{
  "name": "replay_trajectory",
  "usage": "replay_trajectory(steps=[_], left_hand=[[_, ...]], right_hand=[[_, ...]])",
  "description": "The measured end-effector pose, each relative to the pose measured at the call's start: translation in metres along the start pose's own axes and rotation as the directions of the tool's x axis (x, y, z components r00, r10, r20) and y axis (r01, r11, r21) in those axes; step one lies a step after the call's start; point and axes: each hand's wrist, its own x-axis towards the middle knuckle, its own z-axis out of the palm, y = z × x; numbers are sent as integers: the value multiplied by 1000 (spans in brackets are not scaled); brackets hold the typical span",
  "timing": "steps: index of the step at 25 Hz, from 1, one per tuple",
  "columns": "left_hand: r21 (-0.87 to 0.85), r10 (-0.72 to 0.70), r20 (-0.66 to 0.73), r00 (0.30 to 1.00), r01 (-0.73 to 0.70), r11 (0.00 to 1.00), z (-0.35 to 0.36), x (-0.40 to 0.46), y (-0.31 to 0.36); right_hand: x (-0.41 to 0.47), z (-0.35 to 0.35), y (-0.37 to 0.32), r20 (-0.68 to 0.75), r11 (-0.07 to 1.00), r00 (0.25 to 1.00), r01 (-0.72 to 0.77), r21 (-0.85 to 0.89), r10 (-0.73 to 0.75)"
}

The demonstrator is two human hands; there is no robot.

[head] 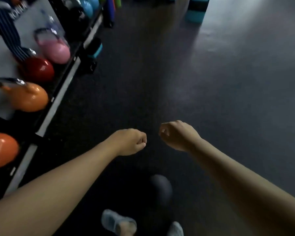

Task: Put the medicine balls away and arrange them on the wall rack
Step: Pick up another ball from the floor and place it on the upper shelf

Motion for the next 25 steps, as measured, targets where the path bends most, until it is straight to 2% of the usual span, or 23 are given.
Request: replay_trajectory(steps=[3, 6, 10, 16, 19, 21, 23, 25], left_hand=[[-56, -46, 49, 998, 49, 997, 67, 43, 25], [-127, -110, 81, 991, 119, 985, 151, 99, 22], [-223, -263, 124, 957, 285, 932, 266, 176, -15], [-371, -424, 172, 889, 457, 808, 427, 272, -74], [-546, -506, 220, 834, 535, 645, 496, 302, -94], [-660, -551, 282, 785, 576, 482, 527, 318, -104], [-749, -560, 348, 752, 582, 316, 551, 330, -113], [-815, -553, 393, 735, 556, 161, 567, 340, -119]], right_hand=[[-6, 67, 58, 61, 997, 996, -68, 48, 65], [7, 154, 114, 141, 989, 983, -125, 75, 113], [42, 286, 173, 221, 967, 952, -238, 96, 212], [82, 474, 234, 309, 957, 919, -279, 75, 244], [90, 543, 248, 272, 939, 911, -338, 58, 311], [97, 576, 252, 262, 879, 882, -443, 176, 392], [105, 604, 254, 293, 722, 823, -567, 395, 486], [110, 624, 251, 381, 493, 753, -646, 583, 536]])
